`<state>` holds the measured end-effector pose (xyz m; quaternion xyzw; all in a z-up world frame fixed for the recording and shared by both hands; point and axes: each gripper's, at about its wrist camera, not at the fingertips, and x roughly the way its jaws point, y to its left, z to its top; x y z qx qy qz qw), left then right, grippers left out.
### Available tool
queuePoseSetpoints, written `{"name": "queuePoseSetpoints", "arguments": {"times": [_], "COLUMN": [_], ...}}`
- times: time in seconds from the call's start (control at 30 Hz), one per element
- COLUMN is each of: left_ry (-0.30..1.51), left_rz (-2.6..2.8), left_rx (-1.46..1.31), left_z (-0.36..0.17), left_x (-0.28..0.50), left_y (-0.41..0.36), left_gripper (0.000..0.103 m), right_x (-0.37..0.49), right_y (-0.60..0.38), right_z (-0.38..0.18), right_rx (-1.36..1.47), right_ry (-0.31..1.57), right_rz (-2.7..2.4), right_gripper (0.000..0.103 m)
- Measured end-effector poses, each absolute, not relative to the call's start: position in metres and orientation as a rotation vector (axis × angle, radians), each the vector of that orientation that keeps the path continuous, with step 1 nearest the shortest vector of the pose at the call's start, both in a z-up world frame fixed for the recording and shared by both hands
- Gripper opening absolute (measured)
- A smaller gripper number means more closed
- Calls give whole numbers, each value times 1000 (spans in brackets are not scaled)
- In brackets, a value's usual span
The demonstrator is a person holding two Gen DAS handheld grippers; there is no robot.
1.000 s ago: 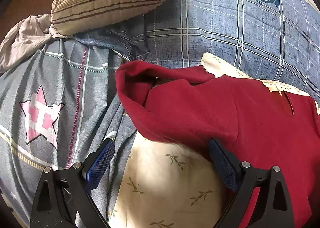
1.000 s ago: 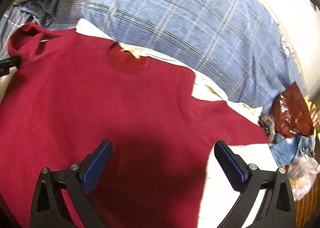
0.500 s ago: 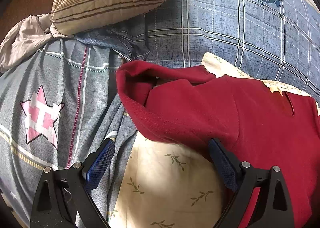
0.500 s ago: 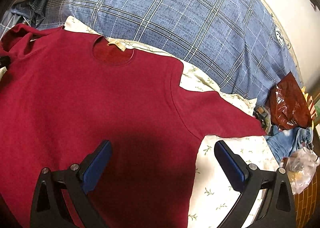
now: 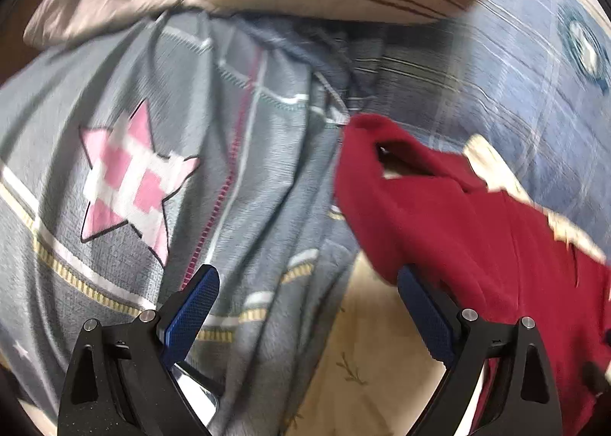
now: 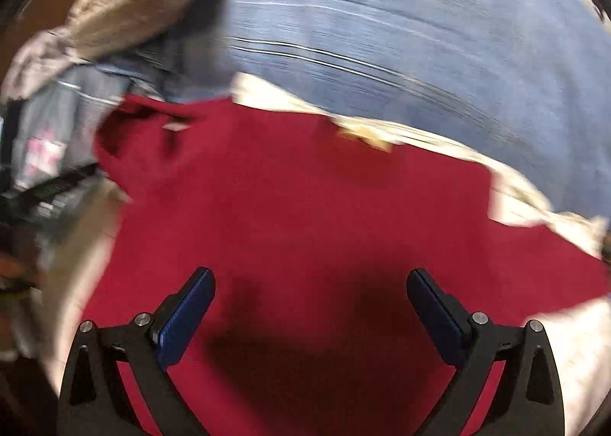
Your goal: Fold small clothes
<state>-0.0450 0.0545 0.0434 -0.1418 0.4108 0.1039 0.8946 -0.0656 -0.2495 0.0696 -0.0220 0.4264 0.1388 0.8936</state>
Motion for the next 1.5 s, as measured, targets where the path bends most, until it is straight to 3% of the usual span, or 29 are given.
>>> {"name": "queuePoseSetpoints", "arguments": {"times": [0.2,0.4,0.6,0.73,0.93,1.03,1.1,1.13,1.23,1.3,1.5], "left_ry": [827,834,708,750,844,936,988,992,979,966,898], "left_rz": [233,199,154,115,131,177,200,203,217,204,192], "left_rx": [-373,-356,-403,-425,-308,-254,-241,-253,-263,-262,-176], "left_z": [44,38,57,49,31,12,3,1,2,4,20], "left_x": [-29,-12,-18,-8,10,24,30,32,32,30,9], "left_y": [70,66,77,79,64,62,65,68,73,73,57], "left_gripper": [94,94,91,91,91,81,77,77,76,66,54], "right_x": [-28,52,122,149,170,173,173,172,163,151,94], "right_y": [-216,-183,-151,-139,-123,-117,-115,-115,-122,-132,-185], "right_z": [75,79,65,49,30,23,20,20,32,52,127], "right_rx": [72,316,325,317,274,235,213,209,235,258,292], "right_ry": [864,930,980,1022,1086,1095,1095,1090,1043,990,806], "right_rz": [453,595,543,544,515,497,489,486,496,517,568], "right_gripper": [84,84,86,85,60,44,19,12,9,9,8]}}
